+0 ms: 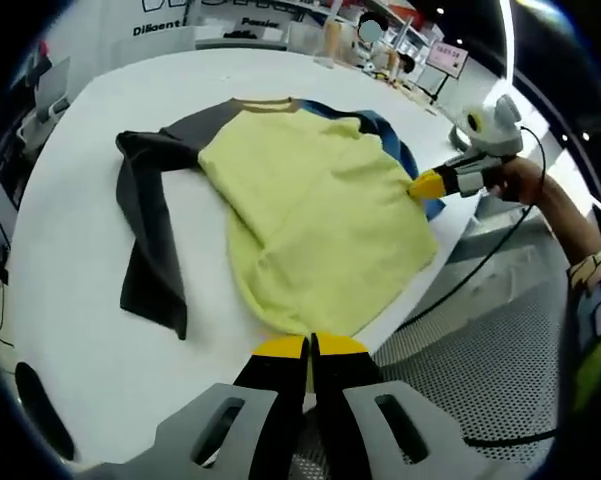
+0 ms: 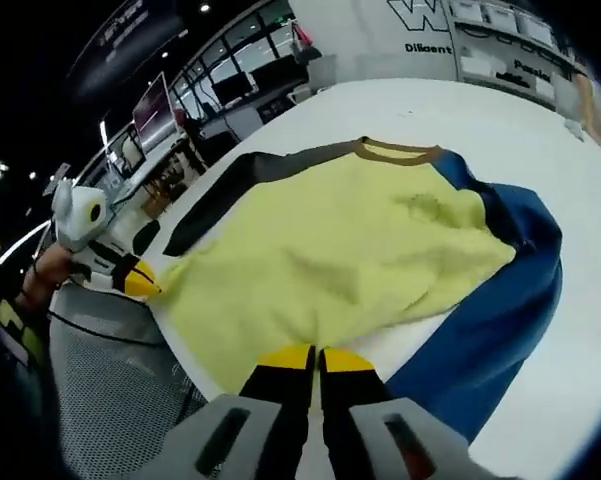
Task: Fold the garment on the visible template until the final outline fits inside the template.
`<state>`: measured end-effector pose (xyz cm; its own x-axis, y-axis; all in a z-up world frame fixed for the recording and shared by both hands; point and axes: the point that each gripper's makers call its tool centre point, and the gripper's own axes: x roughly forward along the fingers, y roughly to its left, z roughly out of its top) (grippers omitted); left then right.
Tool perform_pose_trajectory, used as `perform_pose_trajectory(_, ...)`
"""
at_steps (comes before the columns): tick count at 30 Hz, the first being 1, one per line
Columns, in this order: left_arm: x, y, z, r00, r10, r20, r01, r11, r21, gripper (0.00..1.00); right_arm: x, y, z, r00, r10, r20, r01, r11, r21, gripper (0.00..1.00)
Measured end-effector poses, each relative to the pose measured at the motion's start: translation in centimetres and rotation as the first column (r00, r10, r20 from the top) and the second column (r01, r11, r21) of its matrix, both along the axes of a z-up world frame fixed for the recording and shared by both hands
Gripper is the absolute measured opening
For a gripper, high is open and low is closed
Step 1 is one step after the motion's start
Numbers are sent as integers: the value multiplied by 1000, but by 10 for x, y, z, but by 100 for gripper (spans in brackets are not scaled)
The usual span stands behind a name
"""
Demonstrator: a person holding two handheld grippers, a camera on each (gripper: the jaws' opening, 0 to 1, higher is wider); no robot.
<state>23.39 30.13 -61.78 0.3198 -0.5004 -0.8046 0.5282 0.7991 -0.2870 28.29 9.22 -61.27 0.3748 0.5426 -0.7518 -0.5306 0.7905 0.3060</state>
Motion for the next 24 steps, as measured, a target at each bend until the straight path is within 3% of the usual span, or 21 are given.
perform_pose_trajectory(6,-1,1,1,1000,-3,5,3,1000,13,0,1,8,14,1000,27,1,-27,1000,-10,0)
perform_pose_trajectory(12,-1,-1,3,1000,-10,12,10,1000,10,0,16,21,21,999,36,-3,-36,999,-1,0)
perform_pose_trajectory(24,4,-7,4,1000,3,20,-2,1000,-4,0,51,54,24,997,-30,-68,40,987,154,0)
